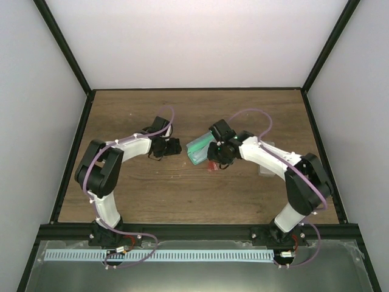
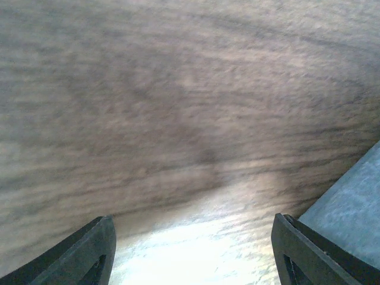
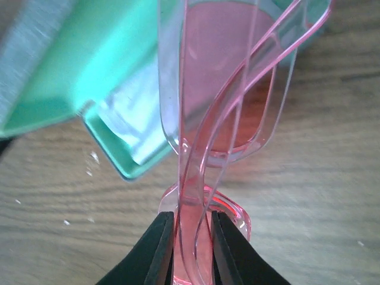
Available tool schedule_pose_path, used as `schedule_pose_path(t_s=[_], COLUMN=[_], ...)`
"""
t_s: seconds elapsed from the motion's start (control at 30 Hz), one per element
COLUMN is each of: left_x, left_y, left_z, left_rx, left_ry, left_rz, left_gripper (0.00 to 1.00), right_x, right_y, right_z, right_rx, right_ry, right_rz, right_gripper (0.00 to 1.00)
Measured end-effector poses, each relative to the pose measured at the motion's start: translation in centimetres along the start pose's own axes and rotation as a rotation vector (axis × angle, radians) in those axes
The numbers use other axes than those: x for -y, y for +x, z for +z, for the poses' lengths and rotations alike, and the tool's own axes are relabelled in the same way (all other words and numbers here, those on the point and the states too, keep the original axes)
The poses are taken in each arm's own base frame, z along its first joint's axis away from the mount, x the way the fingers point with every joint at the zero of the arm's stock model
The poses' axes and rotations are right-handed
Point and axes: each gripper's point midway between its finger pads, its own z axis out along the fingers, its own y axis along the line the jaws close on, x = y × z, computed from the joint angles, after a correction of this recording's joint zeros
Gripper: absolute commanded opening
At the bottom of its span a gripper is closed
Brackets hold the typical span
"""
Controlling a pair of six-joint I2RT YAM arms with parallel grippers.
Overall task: Organize the sunglasses
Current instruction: Place the sunglasses in the sunglasses case.
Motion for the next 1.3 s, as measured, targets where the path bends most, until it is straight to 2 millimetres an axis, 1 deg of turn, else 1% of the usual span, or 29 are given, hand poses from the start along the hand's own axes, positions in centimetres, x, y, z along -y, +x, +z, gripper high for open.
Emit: schedule_pose_path(t_s=[0.07,0.17,0.3,0.43,0.57,0.7,0.77,0.9,1.03,1.3], left_x=[-0.5,-1.1,-1.5,-1.0,-0.6,-0.3,-0.4,-0.9,-1.1,-1.1], left_y=[0.5,1.5,2.8,2.6,2.6,2.6,3.0,3.9,4.2,4.4], left_z=[-0.4,-1.0,-2.1,-3.4,-4.2,-4.6,-4.7,-4.8,-4.7,-4.6], left_rx=[-0.006,-0.023,-0.050,-0.040,-0.036,-0.036,-0.033,-0.044,-0.050,-0.054], left_ry=[-0.013,-0.026,-0.039,-0.024,-0.010,0.006,0.013,0.007,0.004,0.008], left_rz=[-0.017,-0.033,-0.041,-0.036,-0.031,-0.030,-0.029,-0.029,-0.029,-0.019], left_gripper=[0.75,0.75,0.75,0.76,0.76,0.76,0.76,0.78,0.78,0.78], right_x=[-1.1,-2.1,-2.0,-1.8,-2.0,-2.7,-3.0,-3.2,-3.4,-3.9], right_y=[-1.2,-2.3,-2.7,-2.9,-3.1,-3.8,-4.0,-3.9,-3.6,-3.7], right_z=[0.1,0.6,1.4,2.0,2.8,3.4,4.0,5.1,5.9,6.4], right_rx=[0.024,0.047,0.051,0.054,0.051,0.059,0.058,0.045,0.028,0.022], right_ry=[-0.015,-0.034,-0.016,-0.004,-0.003,-0.022,-0.031,-0.033,-0.036,-0.056], right_rz=[0.022,0.067,0.152,0.249,0.340,0.414,0.448,0.511,0.558,0.626], right_gripper=[0.11,0.15,0.16,0.15,0.16,0.16,0.16,0.16,0.16,0.18])
